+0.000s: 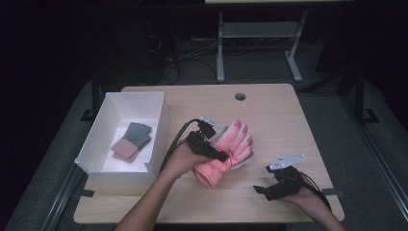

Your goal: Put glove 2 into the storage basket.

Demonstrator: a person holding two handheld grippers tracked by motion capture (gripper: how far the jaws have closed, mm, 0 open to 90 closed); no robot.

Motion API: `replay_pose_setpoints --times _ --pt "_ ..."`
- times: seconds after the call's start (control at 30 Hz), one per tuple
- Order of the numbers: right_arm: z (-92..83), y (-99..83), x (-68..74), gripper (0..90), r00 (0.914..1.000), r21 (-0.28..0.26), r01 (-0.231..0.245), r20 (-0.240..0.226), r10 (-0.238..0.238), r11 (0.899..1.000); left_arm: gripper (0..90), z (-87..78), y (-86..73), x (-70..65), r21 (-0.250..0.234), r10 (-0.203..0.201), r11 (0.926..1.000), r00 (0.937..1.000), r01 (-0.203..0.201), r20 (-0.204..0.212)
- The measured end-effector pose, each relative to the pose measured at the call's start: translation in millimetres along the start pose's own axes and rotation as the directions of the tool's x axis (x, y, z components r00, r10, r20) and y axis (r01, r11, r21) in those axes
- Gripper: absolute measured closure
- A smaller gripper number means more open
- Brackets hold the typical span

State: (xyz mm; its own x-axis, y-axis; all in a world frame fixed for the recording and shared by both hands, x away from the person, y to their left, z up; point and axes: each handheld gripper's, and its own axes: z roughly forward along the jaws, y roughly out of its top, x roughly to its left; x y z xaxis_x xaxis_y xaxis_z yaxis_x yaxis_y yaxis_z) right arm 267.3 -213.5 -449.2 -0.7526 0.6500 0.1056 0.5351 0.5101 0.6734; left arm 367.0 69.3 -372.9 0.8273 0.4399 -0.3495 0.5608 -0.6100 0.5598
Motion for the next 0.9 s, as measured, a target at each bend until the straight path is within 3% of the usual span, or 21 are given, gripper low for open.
replay_pose_setpoints --times 0.2,0.4,0.6,0.8,0.9 --pt "1.2 0.1 -0.7 12.0 1.0 0.003 0.01 0.0 -0.01 1.0 59.3 -30.5 8.0 -0.6 -0.027 -0.02 0.9994 0.9991 0.019 -0.038" --pt "1.4 0.9 -0.8 12.0 1.0 0.002 0.007 -0.004 -0.007 1.0 59.2 -67.7 17.5 -1.5 -0.042 -0.004 0.9991 0.9964 0.0 -0.084" --pt "1.9 1.4 -0.1 12.0 1.0 0.005 0.003 -0.006 -0.003 1.0 59.1 -103.3 21.8 1.1 -0.079 -0.018 0.9969 0.9925 0.009 -0.121" --pt "2.3 1.5 -0.8 12.0 1.0 0.001 -0.006 -0.007 0.006 1.0 59.1 -143.1 20.6 10.2 -0.137 -0.051 0.9901 0.9887 0.031 -0.141" --pt "2.8 1.6 -0.7 12.1 1.0 0.005 -0.003 -0.006 0.003 1.0 59.1 -161.7 15.9 17.4 -0.167 -0.079 0.9847 0.9822 0.051 -0.17"
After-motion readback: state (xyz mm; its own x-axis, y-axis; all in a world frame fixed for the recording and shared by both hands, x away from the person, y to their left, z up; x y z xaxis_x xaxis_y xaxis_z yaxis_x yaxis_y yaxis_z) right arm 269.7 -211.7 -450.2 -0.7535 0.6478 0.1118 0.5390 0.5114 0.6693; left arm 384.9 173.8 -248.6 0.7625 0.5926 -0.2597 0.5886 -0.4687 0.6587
